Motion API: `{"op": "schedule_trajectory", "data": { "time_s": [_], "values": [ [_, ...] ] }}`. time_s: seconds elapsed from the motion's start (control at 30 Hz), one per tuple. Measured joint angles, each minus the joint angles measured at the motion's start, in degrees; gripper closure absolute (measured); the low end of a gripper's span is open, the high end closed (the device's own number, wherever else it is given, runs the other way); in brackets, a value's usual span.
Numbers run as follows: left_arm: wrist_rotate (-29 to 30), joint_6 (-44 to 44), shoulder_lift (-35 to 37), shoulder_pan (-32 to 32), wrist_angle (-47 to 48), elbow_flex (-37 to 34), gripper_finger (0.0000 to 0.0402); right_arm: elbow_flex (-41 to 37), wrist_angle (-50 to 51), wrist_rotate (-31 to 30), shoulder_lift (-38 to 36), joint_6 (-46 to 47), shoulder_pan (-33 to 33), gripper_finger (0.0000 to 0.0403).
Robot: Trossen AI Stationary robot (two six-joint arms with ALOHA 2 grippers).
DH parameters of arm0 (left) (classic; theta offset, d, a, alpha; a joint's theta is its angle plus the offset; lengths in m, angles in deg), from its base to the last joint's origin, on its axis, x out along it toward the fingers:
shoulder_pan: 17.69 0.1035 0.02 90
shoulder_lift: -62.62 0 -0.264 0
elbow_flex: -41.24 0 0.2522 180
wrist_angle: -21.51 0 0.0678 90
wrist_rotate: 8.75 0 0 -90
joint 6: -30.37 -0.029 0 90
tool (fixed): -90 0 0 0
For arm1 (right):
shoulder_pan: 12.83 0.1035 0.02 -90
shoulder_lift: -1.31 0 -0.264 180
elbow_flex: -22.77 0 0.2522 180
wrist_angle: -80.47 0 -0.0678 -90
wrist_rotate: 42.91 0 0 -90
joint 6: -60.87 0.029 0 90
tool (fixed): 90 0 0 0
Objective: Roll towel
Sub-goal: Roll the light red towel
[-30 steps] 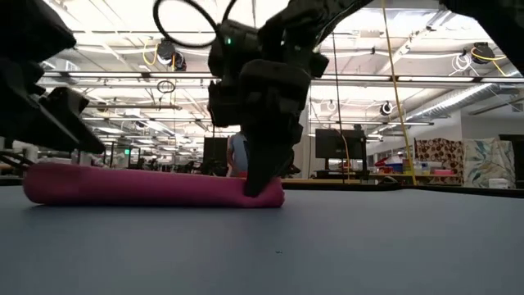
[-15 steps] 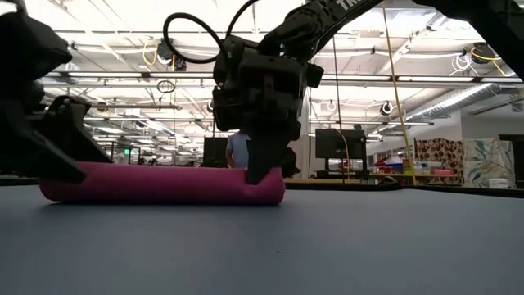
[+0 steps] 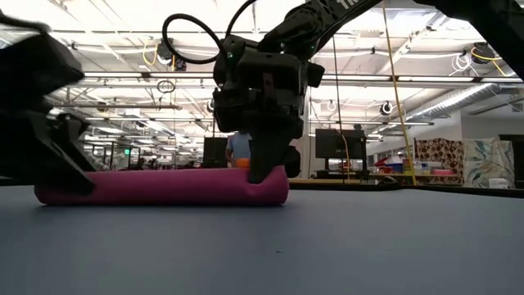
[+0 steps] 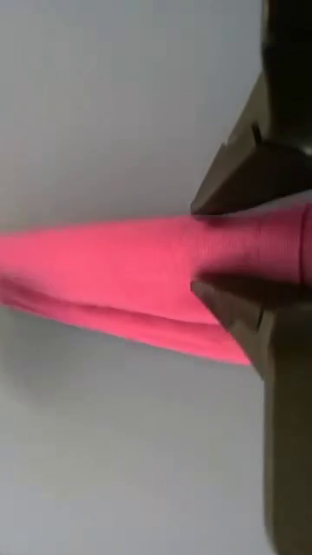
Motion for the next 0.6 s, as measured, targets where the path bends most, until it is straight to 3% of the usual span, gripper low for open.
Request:
{"op": "schedule_trajectory", "data": {
  "time_s": [0.23,0.33,0.43,0.6],
  "values": [
    [-5.65,9.02,0.3,3.57,3.09,0.24,0.0378,0.0,0.21,-0.97,-0.29,-1.37,1.67,0.0346],
    [-8.09,12.48,1.3,5.13,3.61,0.22,0.0381,0.0,1.17,-4.36,-1.5,-1.61,2.62,0.0317],
    [-11.52,14.98,3.31,6.57,4.09,0.11,0.0376,0.01,3.73,-10.67,-3.71,-3.93,4.36,0.0285],
    [-17.55,15.26,7.01,9.52,5.62,-0.01,0.0372,0.07,6.23,-28.21,-6.44,-6.35,10.53,0.0244]
  ]
}}
